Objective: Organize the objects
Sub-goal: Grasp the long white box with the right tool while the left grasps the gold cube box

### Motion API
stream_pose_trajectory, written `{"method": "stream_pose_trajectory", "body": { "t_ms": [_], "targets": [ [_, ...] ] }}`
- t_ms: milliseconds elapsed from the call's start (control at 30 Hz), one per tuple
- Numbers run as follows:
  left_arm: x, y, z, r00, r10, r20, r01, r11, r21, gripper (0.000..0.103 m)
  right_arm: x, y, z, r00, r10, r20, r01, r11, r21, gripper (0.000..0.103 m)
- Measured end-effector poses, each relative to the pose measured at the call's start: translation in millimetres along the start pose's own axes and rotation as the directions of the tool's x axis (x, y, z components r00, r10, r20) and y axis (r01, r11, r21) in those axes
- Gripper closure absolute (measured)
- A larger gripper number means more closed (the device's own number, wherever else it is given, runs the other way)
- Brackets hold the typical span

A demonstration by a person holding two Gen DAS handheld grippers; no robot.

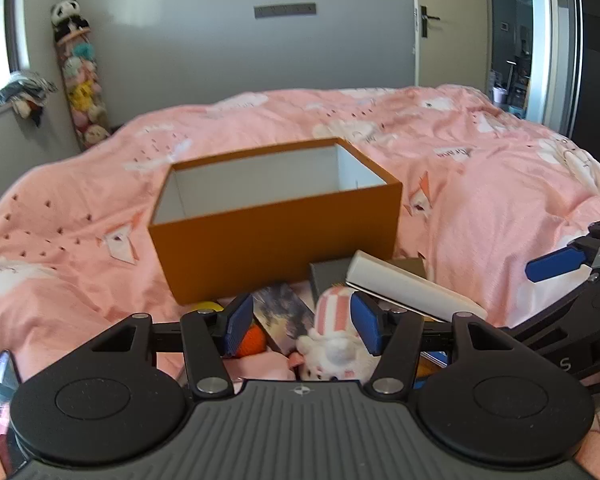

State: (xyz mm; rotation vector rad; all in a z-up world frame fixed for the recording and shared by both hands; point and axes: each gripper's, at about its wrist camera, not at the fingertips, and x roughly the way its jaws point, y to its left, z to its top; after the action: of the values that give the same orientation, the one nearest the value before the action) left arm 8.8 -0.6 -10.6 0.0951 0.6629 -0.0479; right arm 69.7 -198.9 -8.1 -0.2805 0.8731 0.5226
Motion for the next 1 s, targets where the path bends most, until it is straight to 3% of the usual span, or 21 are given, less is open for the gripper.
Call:
{"method": "stream_pose_trajectory", "body": {
  "t_ms": [67, 233, 333, 400, 700, 933, 1000],
  "targets": [
    [5.8, 2.3, 2.2, 0.999, -0.044, -0.030, 0.044, 0.999, -0.004, 0.045, 1.9, -3.3, 1.5, 1.000, 0.007, -0.006, -0.007, 1.000, 0.002, 0.003],
    [27.3, -3.5, 10.3, 0.986, -0.132, -0.099, 0.138, 0.989, 0.059, 0.056, 20.6, -16.7, 12.8, 0.997, 0.046, -0.063, -0.046, 0.999, -0.010, 0.031],
    [45.3, -8.0, 15.4, 0.967, -0.207, -0.152, 0.220, 0.973, 0.074, 0.059, 40.9, -19.4, 19.1, 0.993, 0.050, -0.109, -0.057, 0.996, -0.063, 0.047],
    [56.8, -10.1, 17.4, 0.960, -0.221, -0.173, 0.238, 0.968, 0.082, 0.059, 54.1, -20.2, 22.0, 0.990, 0.047, -0.131, -0.060, 0.993, -0.099, 0.052],
    [97.1, 2.4, 24.4, 0.932, -0.263, -0.248, 0.270, 0.963, -0.005, 0.059, 91.7, -12.0, 35.6, 0.987, 0.049, -0.152, -0.077, 0.981, -0.181, 0.051],
    [106.9, 0.8, 27.4, 0.932, -0.281, -0.228, 0.292, 0.956, 0.016, 0.059, 110.9, -4.9, 42.3, 0.988, 0.031, -0.152, -0.064, 0.974, -0.216, 0.042],
    [107.7, -0.1, 29.7, 0.932, -0.284, -0.223, 0.295, 0.955, 0.016, 0.059, 111.4, -8.6, 44.5, 0.987, 0.045, -0.152, -0.075, 0.978, -0.195, 0.044]
  ]
}}
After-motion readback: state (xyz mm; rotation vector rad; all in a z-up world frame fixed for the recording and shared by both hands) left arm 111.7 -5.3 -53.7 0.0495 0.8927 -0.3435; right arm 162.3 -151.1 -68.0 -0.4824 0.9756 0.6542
